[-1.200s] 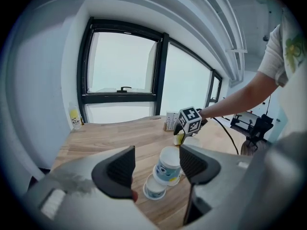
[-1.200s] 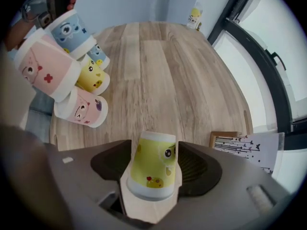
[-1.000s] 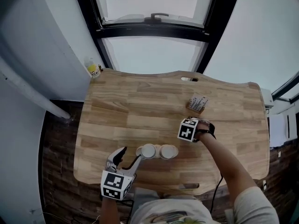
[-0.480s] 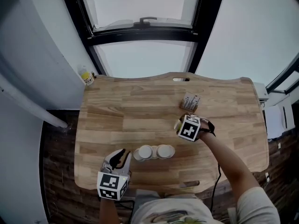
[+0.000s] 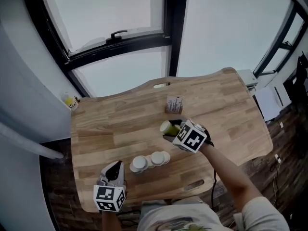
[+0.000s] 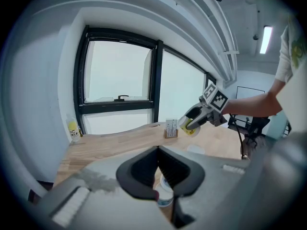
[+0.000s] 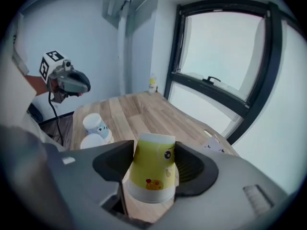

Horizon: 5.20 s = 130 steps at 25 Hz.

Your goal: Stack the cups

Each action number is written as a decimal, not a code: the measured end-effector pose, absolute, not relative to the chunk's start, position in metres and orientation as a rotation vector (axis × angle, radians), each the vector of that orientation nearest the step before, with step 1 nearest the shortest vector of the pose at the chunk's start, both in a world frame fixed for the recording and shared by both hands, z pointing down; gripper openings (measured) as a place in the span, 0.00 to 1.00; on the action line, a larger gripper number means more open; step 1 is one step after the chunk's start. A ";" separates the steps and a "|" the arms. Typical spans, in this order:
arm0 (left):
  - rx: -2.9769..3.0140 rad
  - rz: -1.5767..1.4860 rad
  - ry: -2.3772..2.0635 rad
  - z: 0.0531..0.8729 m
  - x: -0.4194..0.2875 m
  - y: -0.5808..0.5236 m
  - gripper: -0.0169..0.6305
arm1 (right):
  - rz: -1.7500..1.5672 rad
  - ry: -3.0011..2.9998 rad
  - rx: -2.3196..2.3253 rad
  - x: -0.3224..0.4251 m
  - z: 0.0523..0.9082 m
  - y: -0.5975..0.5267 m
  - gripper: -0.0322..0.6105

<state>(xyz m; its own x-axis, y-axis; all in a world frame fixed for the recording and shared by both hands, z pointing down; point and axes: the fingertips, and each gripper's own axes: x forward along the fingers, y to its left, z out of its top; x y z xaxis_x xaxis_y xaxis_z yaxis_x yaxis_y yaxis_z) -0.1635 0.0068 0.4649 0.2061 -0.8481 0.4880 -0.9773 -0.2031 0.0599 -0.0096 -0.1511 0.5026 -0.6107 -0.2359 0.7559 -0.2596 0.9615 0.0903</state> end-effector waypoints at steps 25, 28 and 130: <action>2.345 0.539 -1.504 0.474 -0.154 0.009 0.04 | 0.135 -2.731 0.977 -0.009 0.428 -0.034 0.47; 2.339 0.530 -1.517 0.476 -0.160 0.010 0.04 | 0.141 -2.740 1.001 -0.014 0.428 -0.034 0.47; 2.202 0.379 -1.694 0.449 -0.073 0.066 0.04 | 0.111 -2.774 0.614 -0.023 0.440 0.046 0.05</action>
